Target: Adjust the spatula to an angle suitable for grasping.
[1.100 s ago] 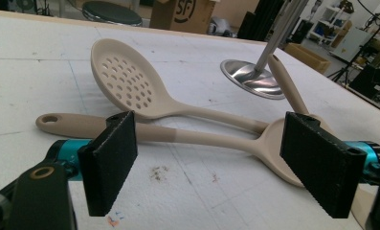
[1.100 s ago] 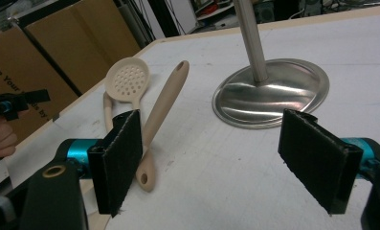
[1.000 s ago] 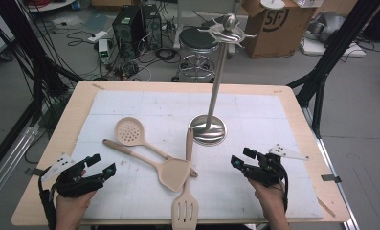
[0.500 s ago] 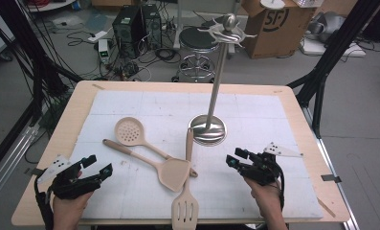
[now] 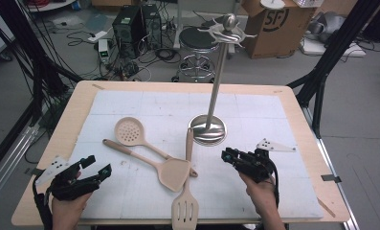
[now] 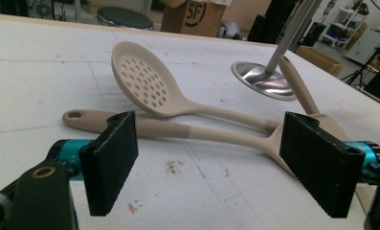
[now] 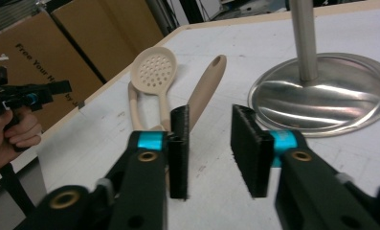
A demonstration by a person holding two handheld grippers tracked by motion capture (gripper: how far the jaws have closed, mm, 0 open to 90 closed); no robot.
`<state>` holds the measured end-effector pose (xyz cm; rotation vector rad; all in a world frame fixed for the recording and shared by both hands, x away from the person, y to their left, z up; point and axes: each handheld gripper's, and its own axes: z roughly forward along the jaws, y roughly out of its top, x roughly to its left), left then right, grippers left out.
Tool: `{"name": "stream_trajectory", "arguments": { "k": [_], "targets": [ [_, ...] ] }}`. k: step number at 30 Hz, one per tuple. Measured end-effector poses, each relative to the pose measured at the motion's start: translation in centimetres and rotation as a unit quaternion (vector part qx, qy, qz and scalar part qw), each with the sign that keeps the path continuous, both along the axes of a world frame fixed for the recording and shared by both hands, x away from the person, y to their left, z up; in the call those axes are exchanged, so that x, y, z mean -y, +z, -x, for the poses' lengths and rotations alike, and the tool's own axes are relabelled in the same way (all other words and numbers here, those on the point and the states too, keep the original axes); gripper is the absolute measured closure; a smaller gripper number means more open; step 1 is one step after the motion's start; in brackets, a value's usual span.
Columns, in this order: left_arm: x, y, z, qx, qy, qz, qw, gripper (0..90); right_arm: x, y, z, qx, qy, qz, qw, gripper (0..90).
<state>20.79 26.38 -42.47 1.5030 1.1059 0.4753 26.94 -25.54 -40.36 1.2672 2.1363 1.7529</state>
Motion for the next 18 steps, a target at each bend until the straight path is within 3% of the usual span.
{"name": "stream_trajectory", "arguments": {
  "k": [8,10,18],
  "targets": [
    [0.1,0.0,0.1,0.000,-0.003,-0.005,1.0000,21.6,-1.8,0.8,-0.8,-0.004,0.019,0.012,0.9997,82.7],
    [0.2,0.0,0.1,0.002,-0.003,-0.005,1.0000,21.6,-2.7,1.3,-1.1,0.005,0.027,0.030,0.9992,89.4],
    [0.2,0.0,0.1,0.003,-0.005,-0.006,1.0000,22.0,-4.9,1.7,-2.2,-0.021,0.048,0.032,0.9981,89.3]
  ]
}}
